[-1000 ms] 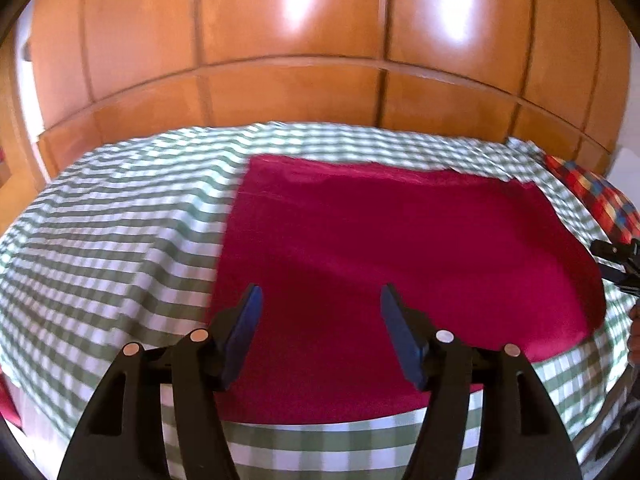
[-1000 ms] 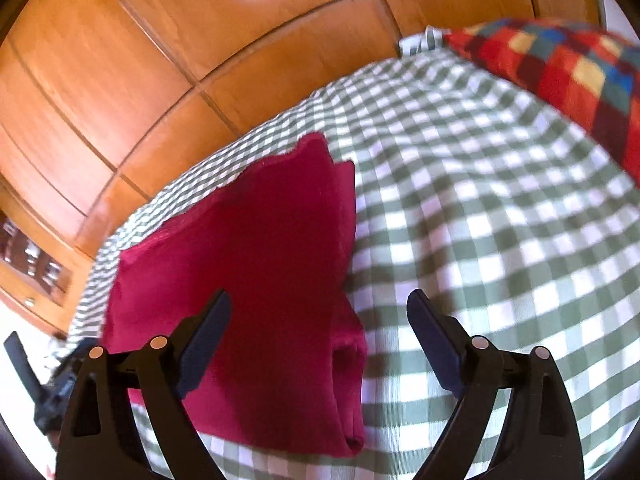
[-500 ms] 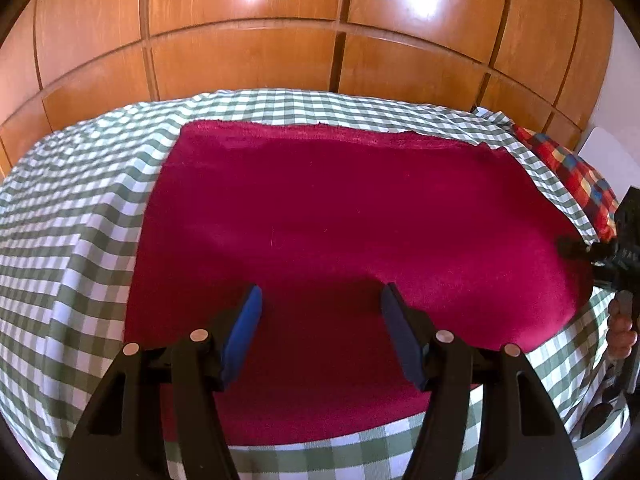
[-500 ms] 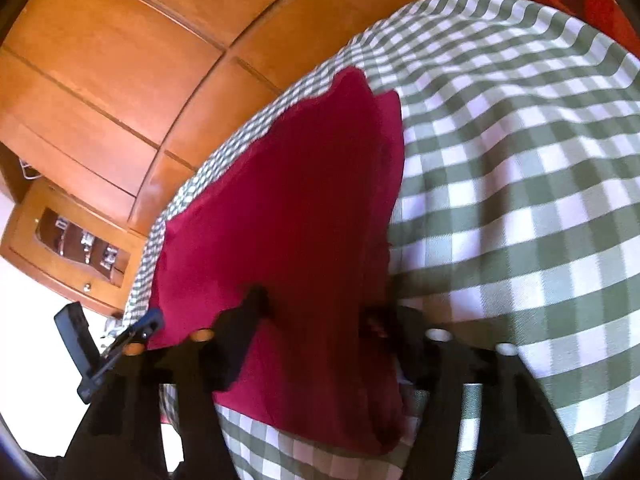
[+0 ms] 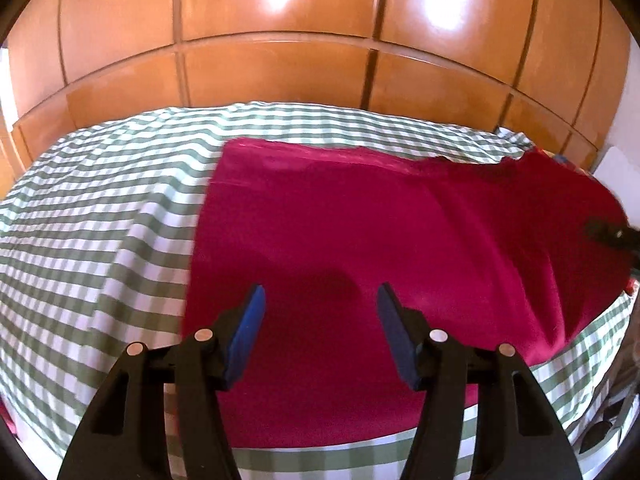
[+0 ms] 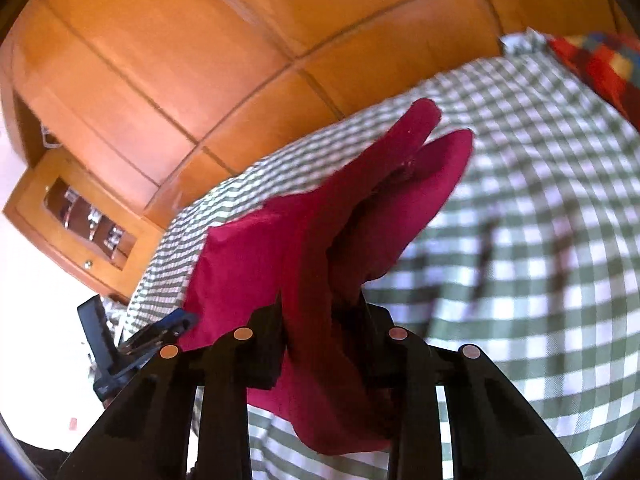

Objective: Fold small clothes
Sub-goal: 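Grasp the sweater corner with the right gripper and lift it up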

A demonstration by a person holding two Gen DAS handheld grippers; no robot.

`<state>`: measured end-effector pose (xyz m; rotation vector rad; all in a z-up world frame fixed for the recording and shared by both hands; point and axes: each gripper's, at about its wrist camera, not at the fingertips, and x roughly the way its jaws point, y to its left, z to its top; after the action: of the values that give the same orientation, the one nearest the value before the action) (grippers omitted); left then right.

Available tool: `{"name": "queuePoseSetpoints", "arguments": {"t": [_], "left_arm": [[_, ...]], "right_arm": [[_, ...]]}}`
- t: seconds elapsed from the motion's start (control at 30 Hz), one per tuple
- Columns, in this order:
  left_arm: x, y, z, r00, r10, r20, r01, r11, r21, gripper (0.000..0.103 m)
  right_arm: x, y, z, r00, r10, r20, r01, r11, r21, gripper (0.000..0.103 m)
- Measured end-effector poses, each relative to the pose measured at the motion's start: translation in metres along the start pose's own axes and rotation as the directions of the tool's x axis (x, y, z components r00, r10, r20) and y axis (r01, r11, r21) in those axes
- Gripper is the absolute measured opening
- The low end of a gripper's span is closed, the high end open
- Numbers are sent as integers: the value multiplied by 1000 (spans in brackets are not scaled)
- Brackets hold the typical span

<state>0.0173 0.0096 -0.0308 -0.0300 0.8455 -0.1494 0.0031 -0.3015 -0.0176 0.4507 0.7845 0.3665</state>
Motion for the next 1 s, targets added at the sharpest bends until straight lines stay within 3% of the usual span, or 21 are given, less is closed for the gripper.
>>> {"name": "queuePoseSetpoints", "arguments": {"t": [0.43, 0.67, 0.77, 0.9, 1.0], "left_arm": [[-13, 44, -3, 1000, 23, 8, -22, 997, -75, 57], [-26, 98, -1, 999, -34, 21, 38, 974, -225, 57], [-28, 117, 0, 996, -81, 28, 85, 953, -289, 57], [-28, 130, -1, 985, -168, 40, 171, 921, -349, 60], [-25, 129, 3, 978, -202, 47, 205, 908, -366, 61]], "right_arm": [[68, 128, 23, 995, -34, -91, 13, 974, -225, 26], [151, 194, -13, 963, -88, -254, -12, 930, -366, 26], [171, 210, -33, 954, -110, -279, -20, 905, -424, 28], [158, 205, -34, 946, 71, -316, -188, 915, -358, 51], [134, 193, -31, 934, 180, -308, -282, 902, -326, 51]]}}
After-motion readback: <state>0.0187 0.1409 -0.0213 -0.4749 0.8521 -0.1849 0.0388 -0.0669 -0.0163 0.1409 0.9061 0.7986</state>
